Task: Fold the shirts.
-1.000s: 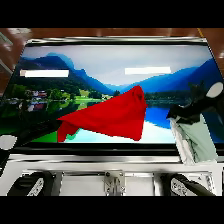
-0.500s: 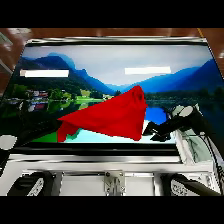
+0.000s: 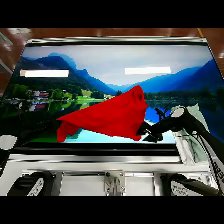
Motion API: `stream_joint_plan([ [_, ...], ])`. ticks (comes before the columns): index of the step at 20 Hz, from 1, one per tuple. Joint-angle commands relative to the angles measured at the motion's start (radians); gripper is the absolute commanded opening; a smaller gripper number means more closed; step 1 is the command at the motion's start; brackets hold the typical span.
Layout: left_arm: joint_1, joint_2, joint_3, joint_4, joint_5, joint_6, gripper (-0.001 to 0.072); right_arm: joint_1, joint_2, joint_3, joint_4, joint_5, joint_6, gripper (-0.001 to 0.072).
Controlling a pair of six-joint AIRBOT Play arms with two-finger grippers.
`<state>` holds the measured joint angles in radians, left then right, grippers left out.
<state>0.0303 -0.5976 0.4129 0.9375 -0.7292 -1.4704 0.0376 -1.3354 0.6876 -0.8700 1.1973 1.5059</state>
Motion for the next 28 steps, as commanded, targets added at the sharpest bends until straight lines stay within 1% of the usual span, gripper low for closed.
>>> stream_joint_plan([
  [1, 0.001, 0.000, 0.001, 0.001, 0.014, 0.003, 0.0051, 0.062, -0.002, 0.000, -0.026, -0.025, 0.033, 0.0637],
  [3, 0.000, 0.000, 0.001, 0.001, 0.014, 0.003, 0.0051, 0.124, -0.002, 0.000, -0.088, -0.073, 0.087, 0.0637],
  [4, 0.000, 0.000, 0.001, 0.001, 0.014, 0.003, 0.0051, 0.142, -0.002, 0.000, -0.106, -0.092, 0.106, 0.0593],
  [5, 0.000, 0.000, 0.001, 0.001, 0.014, 0.003, 0.0051, 0.151, -0.002, 0.000, -0.111, -0.108, 0.119, 0.0509],
  [6, 0.000, 0.000, 0.001, 0.001, 0.014, 0.003, 0.0051, 0.151, -0.002, 0.000, -0.109, -0.120, 0.133, 0.0469],
  [7, 0.000, 0.000, 0.001, 0.001, 0.014, 0.003, 0.0051, 0.151, -0.002, 0.000, -0.109, -0.132, 0.147, 0.0379],
  [9, 0.000, 0.000, 0.001, 0.001, 0.014, 0.003, 0.0051, 0.151, -0.002, 0.000, -0.111, -0.147, 0.163, 0.0372],
  [11, 0.000, 0.000, 0.001, 0.001, 0.014, 0.004, 0.0051, 0.151, -0.002, 0.000, -0.112, -0.150, 0.166, 0.0226],
  [12, 0.000, 0.000, 0.001, 0.001, 0.014, 0.004, 0.0051, 0.151, -0.002, 0.000, -0.111, -0.155, 0.170, 0.0175],
  [13, 0.000, 0.000, 0.001, 0.001, 0.014, 0.004, 0.0052, 0.151, -0.002, 0.000, -0.111, -0.159, 0.176, 0.0174],
  [15, 0.000, 0.000, 0.001, 0.001, 0.014, 0.004, 0.0051, 0.151, -0.002, 0.000, -0.105, -0.156, 0.177, 0.0064],
  [17, 0.000, 0.000, 0.002, 0.002, 0.014, 0.015, 0.0051, 0.150, 0.011, 0.003, -0.096, -0.127, 0.175, 0.0062],
  [18, 0.001, 0.000, 0.012, 0.008, 0.008, 0.042, 0.0051, 0.150, 0.029, 0.014, -0.098, -0.095, 0.163, 0.0061],
  [19, 0.001, 0.000, 0.037, 0.027, -0.006, 0.057, 0.0050, 0.150, 0.053, 0.034, -0.105, -0.057, 0.149, 0.0062],
  [21, 0.001, 0.000, 0.136, 0.105, -0.059, 0.056, 0.0050, 0.150, 0.125, 0.106, -0.142, 0.030, 0.132, 0.0062],
  [24, 0.001, 0.000, 0.402, 0.183, -0.155, 0.057, 0.0050, 0.150, 0.281, 0.300, -0.216, 0.106, 0.082, 0.0061],
  [26, 0.001, 0.000, 0.624, 0.193, -0.174, 0.056, 0.0051, 0.150, 0.389, 0.483, -0.317, 0.105, 0.079, 0.0060],
  [28, 0.001, 0.000, 0.860, 0.192, -0.169, 0.049, 0.0051, 0.150, 0.484, 0.698, -0.462, 0.054, 0.080, 0.0061],
])
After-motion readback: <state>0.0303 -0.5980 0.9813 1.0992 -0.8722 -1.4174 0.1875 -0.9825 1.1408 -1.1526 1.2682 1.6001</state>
